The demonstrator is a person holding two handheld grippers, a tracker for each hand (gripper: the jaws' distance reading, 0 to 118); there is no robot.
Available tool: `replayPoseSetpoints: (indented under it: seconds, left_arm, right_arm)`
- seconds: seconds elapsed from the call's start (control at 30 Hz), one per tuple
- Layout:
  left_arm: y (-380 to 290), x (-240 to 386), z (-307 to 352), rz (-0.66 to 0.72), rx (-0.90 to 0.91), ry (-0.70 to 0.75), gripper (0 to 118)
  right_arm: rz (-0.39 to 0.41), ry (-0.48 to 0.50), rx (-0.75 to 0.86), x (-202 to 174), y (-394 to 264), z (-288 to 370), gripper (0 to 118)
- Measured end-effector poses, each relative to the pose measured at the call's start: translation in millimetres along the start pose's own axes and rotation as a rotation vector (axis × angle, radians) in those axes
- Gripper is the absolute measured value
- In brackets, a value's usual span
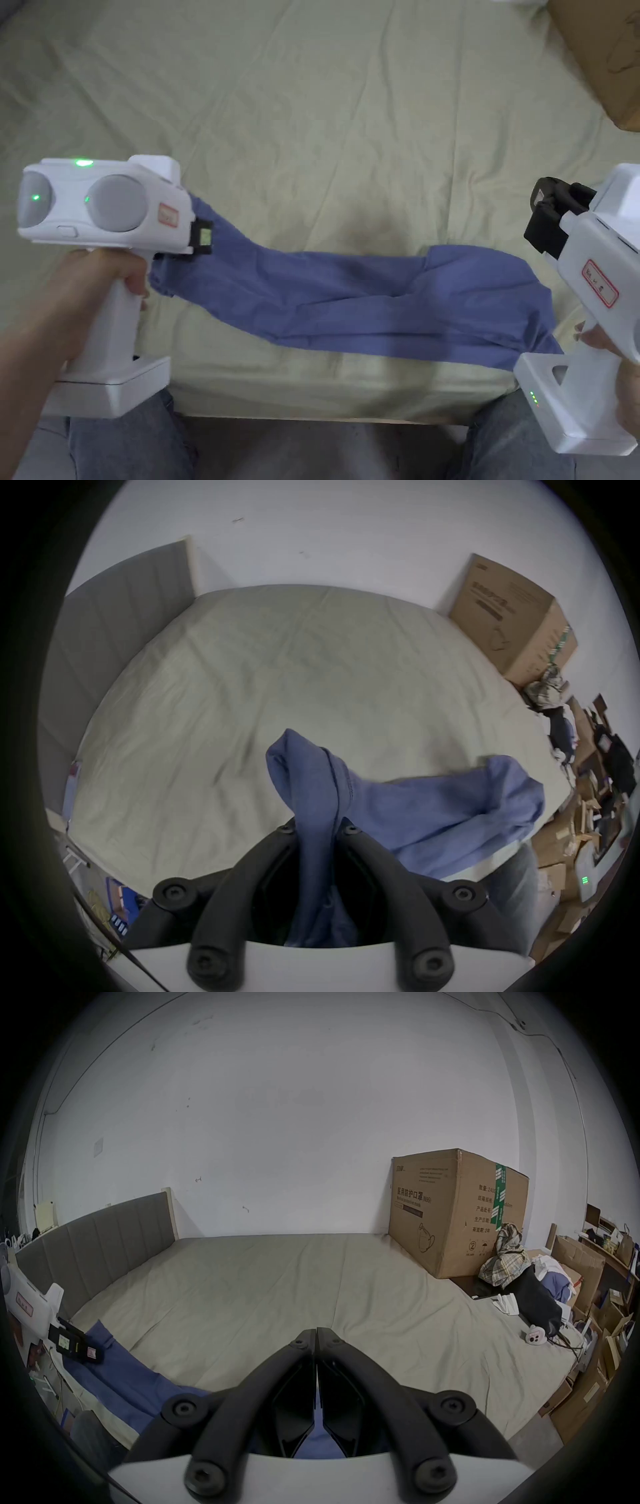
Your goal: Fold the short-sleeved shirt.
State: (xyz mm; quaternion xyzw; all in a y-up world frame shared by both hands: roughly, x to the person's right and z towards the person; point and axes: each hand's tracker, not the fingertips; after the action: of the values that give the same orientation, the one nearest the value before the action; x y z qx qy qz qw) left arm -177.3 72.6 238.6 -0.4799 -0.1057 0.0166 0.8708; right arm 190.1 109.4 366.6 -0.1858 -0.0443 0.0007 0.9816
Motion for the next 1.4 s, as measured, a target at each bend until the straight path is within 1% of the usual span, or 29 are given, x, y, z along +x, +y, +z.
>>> replayPoseSetpoints:
  seconds: [0.1, 0.23, 0.3, 0.37, 0.4, 0.43, 0.47, 0.53, 0.57, 0.6, 0.63, 0.7, 0.77, 0.8, 0.83, 0.9, 0.93, 0.97, 1.03, 1.17, 1.3, 1.37, 1.4]
  left_arm:
    - [5, 33, -7, 0.027, -0.04, -0.102, 13]
    - [7, 74, -53, 0.025, -0.111, -0.132, 13]
    - [4, 90, -79, 0.066, -0.146, -0.151, 13]
    - [-6, 107, -99, 0.061, -0.169, -0.15, 16]
    - [-9, 113, -110, 0.067, -0.192, -0.157, 22]
    - [-11, 118, -120, 0.077, -0.225, -0.151, 34]
    - [-16, 125, -125, 0.087, -0.247, -0.181, 47]
    - [-19, 130, -134, 0.12, -0.27, -0.256, 78]
    - [-16, 132, -133, 0.127, -0.272, -0.285, 87]
    - [-14, 132, -124, 0.129, -0.265, -0.32, 93]
    - [-9, 130, -119, 0.13, -0.248, -0.347, 94]
    - [7, 117, -101, 0.126, -0.157, -0.391, 94]
    - [17, 101, -76, 0.111, -0.052, -0.37, 92]
    - [21, 92, -66, 0.095, -0.001, -0.345, 85]
    - [23, 84, -57, 0.074, 0.04, -0.31, 67]
    - [16, 76, -37, 0.014, 0.106, -0.208, 23]
    - [11, 73, -35, -0.006, 0.123, -0.148, 6]
    - [4, 70, -37, -0.018, 0.134, -0.1, 1]
    - [-11, 70, -44, -0.016, 0.116, -0.086, 0]
    - [-46, 85, -70, 0.002, 0.018, -0.134, 0]
    - [-72, 116, -101, -0.041, -0.073, -0.131, 0]
    - [-81, 133, -109, -0.055, -0.084, -0.134, 0]
    - [-82, 141, -113, -0.088, -0.079, -0.114, 0]
  right_arm:
    - [-0.018, -0.009, 0.013, 8, -1, 8, 0]
    - [-0.043, -0.033, 0.023, 22, -4, 16, 0]
    - [-0.056, -0.051, 0.028, 31, -5, 21, 0]
    - [-0.064, -0.065, 0.029, 37, -6, 25, 0]
    - [-0.066, -0.074, 0.029, 41, -7, 26, 0]
    - [-0.066, -0.082, 0.028, 44, -8, 27, 0]
    - [-0.068, -0.09, 0.025, 47, -9, 27, 0]
    - [-0.073, -0.099, 0.02, 52, -10, 27, 0]
    - [-0.075, -0.103, 0.015, 54, -11, 27, 0]
    - [-0.074, -0.105, 0.012, 55, -11, 27, 0]
    - [-0.072, -0.109, 0.011, 55, -11, 28, 0]
    - [-0.071, -0.107, 0.01, 54, -12, 27, 0]
    - [-0.069, -0.101, 0.01, 53, -11, 27, 0]
    - [-0.067, -0.097, 0.01, 52, -11, 26, 0]
    - [-0.065, -0.092, 0.012, 51, -11, 26, 0]
    - [-0.06, -0.083, 0.014, 48, -10, 24, 0]
    - [-0.058, -0.08, 0.014, 46, -10, 23, 0]
    - [-0.057, -0.074, 0.014, 45, -10, 22, 0]
    - [-0.055, -0.065, 0.014, 42, -10, 21, 0]
    - [-0.045, -0.055, 0.011, 39, -10, 21, 0]
    - [-0.038, -0.064, 0.006, 42, -12, 25, 0]
    - [-0.029, -0.074, 0.002, 46, -12, 28, 0]
    - [-0.025, -0.079, 0.0, 48, -13, 29, 0]
